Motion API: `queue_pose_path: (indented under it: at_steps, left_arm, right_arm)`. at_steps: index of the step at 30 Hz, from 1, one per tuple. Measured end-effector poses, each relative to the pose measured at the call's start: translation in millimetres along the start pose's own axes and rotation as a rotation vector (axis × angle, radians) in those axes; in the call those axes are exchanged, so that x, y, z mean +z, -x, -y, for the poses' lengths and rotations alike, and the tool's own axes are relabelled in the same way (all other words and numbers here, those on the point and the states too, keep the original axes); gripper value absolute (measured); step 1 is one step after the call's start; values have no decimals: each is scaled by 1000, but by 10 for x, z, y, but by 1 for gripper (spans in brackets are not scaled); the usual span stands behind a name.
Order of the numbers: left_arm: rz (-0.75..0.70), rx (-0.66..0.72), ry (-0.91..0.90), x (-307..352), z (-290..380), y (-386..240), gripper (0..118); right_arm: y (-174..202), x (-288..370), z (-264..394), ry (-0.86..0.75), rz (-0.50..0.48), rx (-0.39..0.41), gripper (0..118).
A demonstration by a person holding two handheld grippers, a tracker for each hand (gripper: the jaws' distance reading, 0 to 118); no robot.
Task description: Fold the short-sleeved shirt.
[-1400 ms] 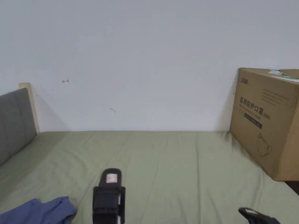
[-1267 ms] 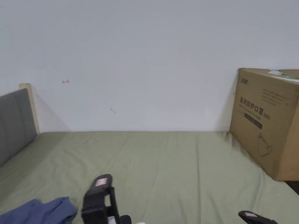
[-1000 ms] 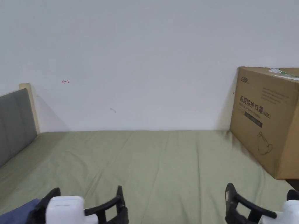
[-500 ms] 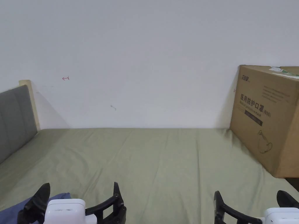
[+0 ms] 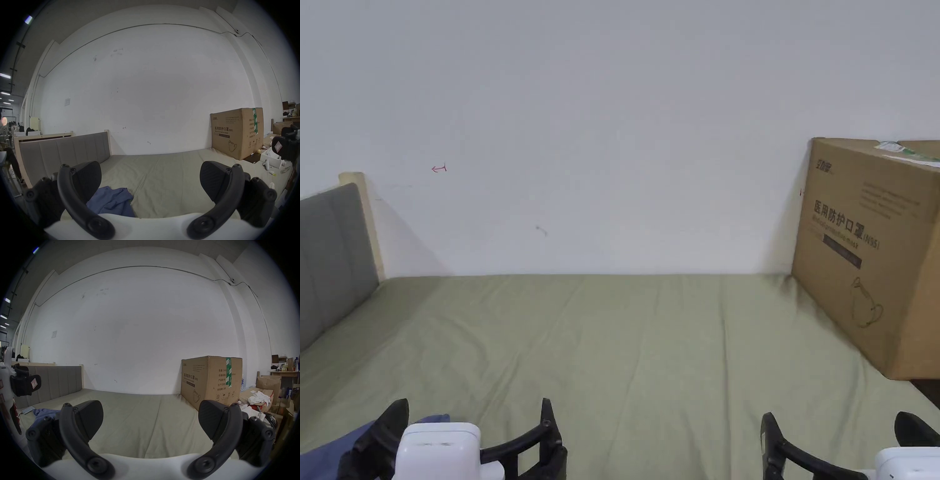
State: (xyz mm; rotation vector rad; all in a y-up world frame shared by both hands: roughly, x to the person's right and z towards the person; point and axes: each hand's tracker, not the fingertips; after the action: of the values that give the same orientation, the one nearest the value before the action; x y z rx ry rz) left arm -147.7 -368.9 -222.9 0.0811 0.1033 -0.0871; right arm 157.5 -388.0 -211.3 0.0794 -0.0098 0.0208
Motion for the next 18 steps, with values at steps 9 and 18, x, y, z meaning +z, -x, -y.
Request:
queue_pose_path:
  at_steps: [9, 18]
  left_arm:
    - [22, -20, -11, -5, 53, 15, 116]
    - [35, -70, -51, 21, -55, -51, 68]
  right_arm:
    - [60, -13, -8, -12, -31, 16, 116]
    - [-80, -29, -124, 10, -5, -21, 77]
